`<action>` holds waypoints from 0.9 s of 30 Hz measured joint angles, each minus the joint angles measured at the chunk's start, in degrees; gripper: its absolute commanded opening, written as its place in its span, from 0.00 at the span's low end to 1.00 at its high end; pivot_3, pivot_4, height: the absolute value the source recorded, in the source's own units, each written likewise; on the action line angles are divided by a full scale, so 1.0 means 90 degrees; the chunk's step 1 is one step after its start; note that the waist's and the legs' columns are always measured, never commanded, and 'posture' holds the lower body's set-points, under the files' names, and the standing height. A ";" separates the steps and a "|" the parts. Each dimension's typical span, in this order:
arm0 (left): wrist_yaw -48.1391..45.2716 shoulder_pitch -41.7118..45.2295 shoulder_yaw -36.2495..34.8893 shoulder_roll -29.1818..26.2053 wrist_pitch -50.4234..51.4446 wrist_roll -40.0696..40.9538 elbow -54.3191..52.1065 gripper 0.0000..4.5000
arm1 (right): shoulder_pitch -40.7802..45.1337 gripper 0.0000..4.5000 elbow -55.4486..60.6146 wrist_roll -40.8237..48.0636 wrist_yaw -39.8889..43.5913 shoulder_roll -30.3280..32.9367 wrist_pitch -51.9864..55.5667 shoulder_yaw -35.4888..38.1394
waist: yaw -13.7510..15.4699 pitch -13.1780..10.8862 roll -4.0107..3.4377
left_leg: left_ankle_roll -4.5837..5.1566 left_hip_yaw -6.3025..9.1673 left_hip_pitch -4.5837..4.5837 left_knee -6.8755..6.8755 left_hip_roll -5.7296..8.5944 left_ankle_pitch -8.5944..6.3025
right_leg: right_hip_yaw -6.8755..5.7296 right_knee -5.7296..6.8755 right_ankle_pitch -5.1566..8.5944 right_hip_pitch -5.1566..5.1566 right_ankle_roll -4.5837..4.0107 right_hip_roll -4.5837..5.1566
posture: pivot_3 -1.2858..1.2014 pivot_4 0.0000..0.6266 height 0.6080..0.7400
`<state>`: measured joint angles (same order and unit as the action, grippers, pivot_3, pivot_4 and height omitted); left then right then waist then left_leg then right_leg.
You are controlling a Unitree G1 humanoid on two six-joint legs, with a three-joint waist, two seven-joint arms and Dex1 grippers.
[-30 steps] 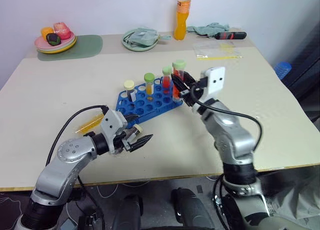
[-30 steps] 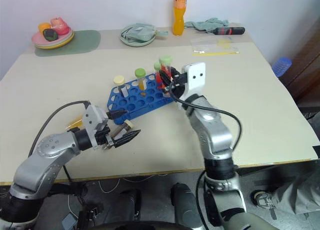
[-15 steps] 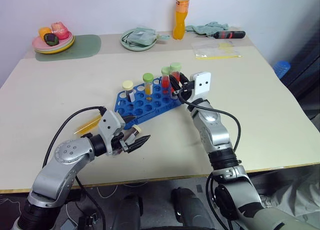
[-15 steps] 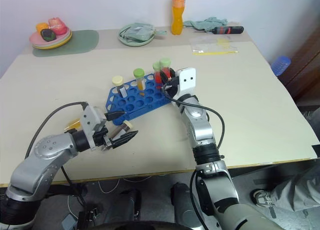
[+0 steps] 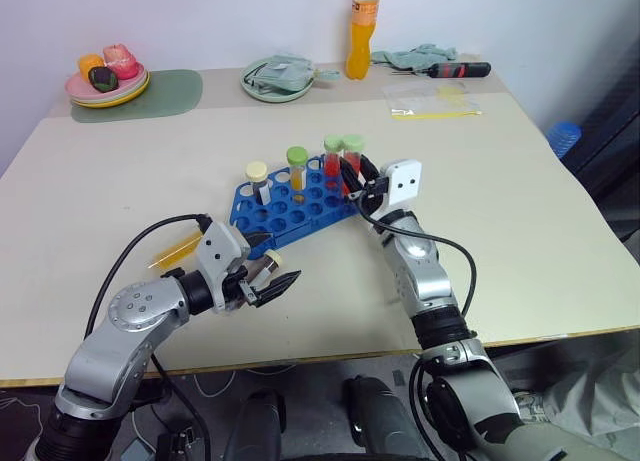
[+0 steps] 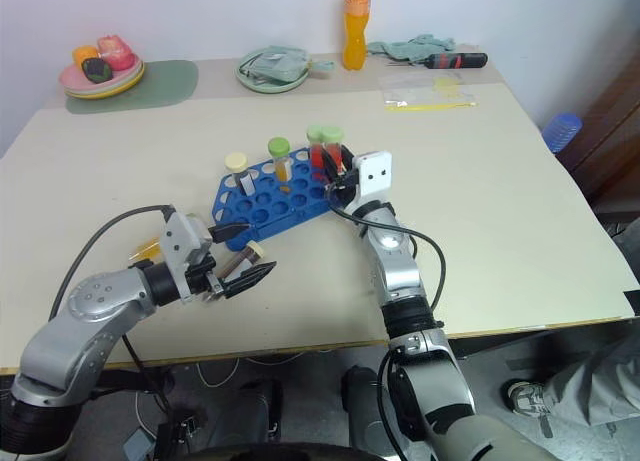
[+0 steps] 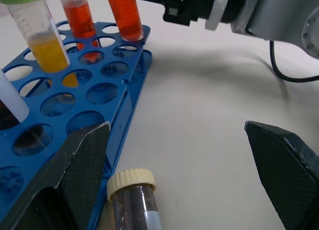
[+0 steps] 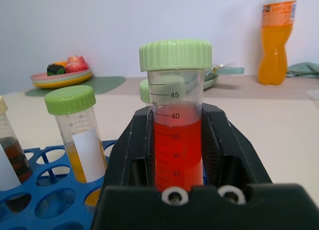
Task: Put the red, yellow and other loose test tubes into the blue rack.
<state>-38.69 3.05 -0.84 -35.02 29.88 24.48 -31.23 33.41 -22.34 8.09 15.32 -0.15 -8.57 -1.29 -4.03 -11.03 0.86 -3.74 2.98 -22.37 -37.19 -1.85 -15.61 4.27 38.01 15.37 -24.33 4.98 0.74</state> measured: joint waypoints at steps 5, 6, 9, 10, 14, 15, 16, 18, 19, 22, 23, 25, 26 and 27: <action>0.0015 0.0001 -0.0037 -0.0031 0.0102 0.0009 -0.0003 1.00 | 0.0000 0.49 -0.0086 0.0092 0.0056 -0.0111 -0.0175 0.0098 | 0.0000 0.0000 0.0000 | 0.0000 0.0000 0.0000 0.0000 0.0000 0.0000 | 0.0000 0.0000 0.0000 0.0000 0.0000 0.0000 | 0.52 0.24 1.00; 0.0045 0.0006 -0.0054 -0.0033 0.0142 0.0014 -0.0003 1.00 | 0.0003 0.60 -0.0086 0.0137 0.0082 -0.0136 -0.0210 0.0112 | 0.0001 0.0000 0.0000 | 0.0000 0.0001 0.0000 0.0000 0.0000 0.0000 | 0.0000 0.0000 0.0000 0.0000 0.0000 0.0000 | 0.52 0.24 1.00; 0.0118 0.0074 -0.0210 -0.0030 0.0355 0.0219 -0.0007 1.00 | 0.0029 0.92 -0.0067 0.0157 0.0064 -0.0174 -0.0216 0.0120 | 0.0006 0.0000 0.0000 | 0.0000 0.0001 0.0000 -0.0001 0.0000 0.0000 | 0.0000 0.0001 0.0000 0.0000 0.0000 0.0001 | 0.52 0.24 1.00; 0.0131 0.0105 -0.0332 -0.0038 0.0463 0.0337 -0.0014 1.00 | 0.0049 0.92 -0.0036 0.0154 0.0048 -0.0165 -0.0210 0.0118 | 0.0007 0.0000 0.0000 | 0.0000 0.0001 -0.0001 -0.0001 0.0000 0.0000 | 0.0000 0.0001 0.0000 0.0000 0.0000 0.0001 | 0.52 0.24 1.00; 0.0175 0.0293 -0.0984 -0.0388 0.1199 0.1013 -0.0050 1.00 | 0.0120 0.92 0.0543 0.0220 0.0211 0.0098 0.0166 0.0104 | 0.0008 -0.0001 -0.0002 | 0.0000 0.0003 -0.0002 -0.0003 0.0000 0.0000 | -0.0002 0.0002 0.0000 0.0000 0.0000 0.0001 | 0.52 0.24 1.00; 0.0197 0.0371 -0.1172 -0.0548 0.1378 0.1116 -0.0044 1.00 | 0.0120 0.92 0.0746 0.0232 0.0335 0.0255 0.0288 0.0084 | 0.0015 -0.0001 -0.0002 | 0.0000 0.0004 -0.0002 -0.0002 0.0001 0.0000 | -0.0002 0.0001 0.0000 0.0000 0.0000 0.0002 | 0.52 0.24 1.00; 0.0217 0.0509 -0.1397 -0.0764 0.1630 0.1269 -0.0017 1.00 | 0.0110 0.92 0.0994 0.0247 0.0501 0.0462 0.0460 0.0042 | 0.0026 -0.0001 -0.0002 | 0.0000 0.0006 -0.0004 -0.0004 0.0002 0.0000 | -0.0005 0.0000 0.0000 0.0000 0.0000 0.0002 | 0.52 0.24 1.00; 0.0156 0.0839 -0.1942 -0.1339 0.2114 0.1613 0.0149 1.00 | 0.0003 0.92 0.1615 0.0334 0.1022 0.0992 0.0910 -0.0094 | 0.0029 -0.0002 0.0001 | 0.0000 0.0006 -0.0004 -0.0004 0.0002 0.0000 | -0.0006 -0.0001 0.0001 0.0001 0.0001 0.0003 | 0.52 0.24 1.00; 0.0083 0.0997 -0.2172 -0.1670 0.2324 0.1726 0.0291 1.00 | -0.0101 0.92 0.1919 0.0446 0.1306 0.1247 0.1152 -0.0127 | 0.0020 -0.0002 0.0000 | 0.0000 0.0005 -0.0002 -0.0002 0.0002 0.0000 | -0.0006 -0.0003 0.0001 0.0001 0.0001 0.0002 | 0.52 0.24 1.00; -0.0409 0.1185 -0.2165 -0.2946 0.2772 0.1657 0.0888 1.00 | -0.0537 0.92 0.2770 0.0779 0.2263 0.2083 0.1893 -0.0363 | 0.0009 -0.0005 -0.0003 | 0.0001 0.0005 -0.0001 0.0006 0.0003 0.0000 | -0.0006 -0.0005 0.0005 0.0000 -0.0003 0.0000 | 0.52 0.24 1.00; -0.0627 0.1232 -0.2016 -0.3333 0.2847 0.1583 0.1111 1.00 | -0.0696 0.92 0.3043 0.0905 0.2596 0.2394 0.2118 -0.0451 | 0.0006 -0.0005 -0.0003 | 0.0001 0.0003 0.0002 0.0007 0.0002 -0.0001 | -0.0005 -0.0004 0.0006 0.0000 -0.0004 -0.0001 | 0.52 0.24 1.00; -0.1167 0.1460 -0.1372 -0.4122 0.3063 0.1420 0.1596 1.00 | -0.0981 0.92 0.3606 0.1150 0.3244 0.3000 0.2560 -0.0597 | 0.0007 -0.0007 -0.0003 | 0.0001 0.0003 0.0002 0.0007 0.0003 -0.0001 | -0.0006 -0.0003 0.0009 -0.0002 -0.0006 -0.0003 | 0.52 0.24 1.00; -0.1449 0.1679 -0.0993 -0.4365 0.3162 0.1316 0.1874 1.00 | -0.1095 0.92 0.3892 0.1272 0.3545 0.3273 0.2771 -0.0668 | 0.0008 -0.0008 -0.0004 | 0.0001 0.0002 0.0002 0.0009 0.0003 -0.0001 | -0.0006 -0.0003 0.0010 -0.0001 -0.0006 -0.0003 | 0.52 0.24 1.00; -0.1656 0.1957 -0.0642 -0.4451 0.3194 0.1203 0.2099 1.00 | -0.1151 0.92 0.4066 0.1352 0.3734 0.3452 0.2933 -0.0714 | 0.0012 -0.0008 -0.0004 | 0.0001 0.0003 0.0003 0.0006 0.0002 -0.0001 | -0.0006 0.0000 0.0010 -0.0001 -0.0007 -0.0006 | 0.52 0.24 1.00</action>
<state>-53.59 20.67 -6.61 -75.08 58.63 35.31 -12.34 23.05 14.25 20.25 48.92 30.91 17.82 -7.72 -3.92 -11.10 0.83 -3.73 3.00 -22.35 -37.13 -1.83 -15.62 4.21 38.01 15.47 -24.34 4.92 0.69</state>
